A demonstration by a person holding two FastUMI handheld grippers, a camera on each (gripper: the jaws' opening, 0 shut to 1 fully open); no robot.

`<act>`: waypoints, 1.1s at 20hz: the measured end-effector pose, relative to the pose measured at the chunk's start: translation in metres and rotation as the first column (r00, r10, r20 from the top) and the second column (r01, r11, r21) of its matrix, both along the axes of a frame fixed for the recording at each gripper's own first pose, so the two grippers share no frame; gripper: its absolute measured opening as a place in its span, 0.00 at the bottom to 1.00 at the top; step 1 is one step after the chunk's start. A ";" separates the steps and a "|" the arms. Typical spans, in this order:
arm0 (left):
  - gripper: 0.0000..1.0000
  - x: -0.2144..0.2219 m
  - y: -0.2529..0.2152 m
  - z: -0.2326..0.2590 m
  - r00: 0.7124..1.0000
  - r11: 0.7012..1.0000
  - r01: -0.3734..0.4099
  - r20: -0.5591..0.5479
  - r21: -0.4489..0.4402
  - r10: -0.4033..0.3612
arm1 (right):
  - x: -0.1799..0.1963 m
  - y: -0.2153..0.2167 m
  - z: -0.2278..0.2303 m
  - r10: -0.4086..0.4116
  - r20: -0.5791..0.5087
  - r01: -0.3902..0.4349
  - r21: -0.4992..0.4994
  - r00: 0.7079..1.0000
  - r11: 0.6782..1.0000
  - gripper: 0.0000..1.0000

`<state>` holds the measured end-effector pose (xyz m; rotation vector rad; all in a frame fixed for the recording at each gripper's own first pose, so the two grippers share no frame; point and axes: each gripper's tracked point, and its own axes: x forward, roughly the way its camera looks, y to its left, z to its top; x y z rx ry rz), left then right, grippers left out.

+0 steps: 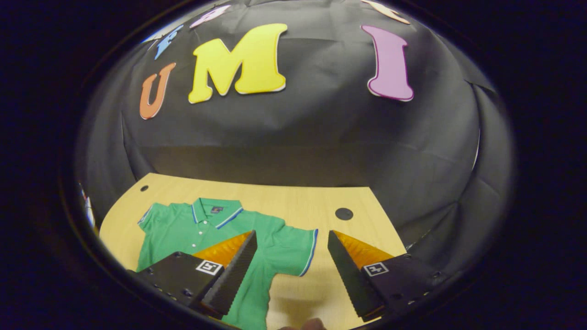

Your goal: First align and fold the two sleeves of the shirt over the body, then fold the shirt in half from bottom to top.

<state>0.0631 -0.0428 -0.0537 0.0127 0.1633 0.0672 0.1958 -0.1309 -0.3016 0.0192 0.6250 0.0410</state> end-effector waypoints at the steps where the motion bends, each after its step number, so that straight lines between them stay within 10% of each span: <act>1: 0.99 0.001 0.000 -0.004 1.000 1.000 -0.007 -0.011 0.000 0.007 | 0.008 -0.004 -0.014 -0.006 -0.018 0.006 0.004 1.000 1.000 0.97; 18: 0.99 0.010 0.021 -0.054 0.983 0.989 -0.105 -0.142 0.106 0.120 | 0.093 -0.027 -0.160 -0.045 -0.205 0.056 0.047 0.978 0.997 0.93; 22: 0.99 0.013 0.014 -0.059 0.982 0.990 -0.092 -0.156 0.103 0.107 | 0.101 -0.025 -0.162 -0.035 -0.198 0.046 0.048 0.980 0.998 0.65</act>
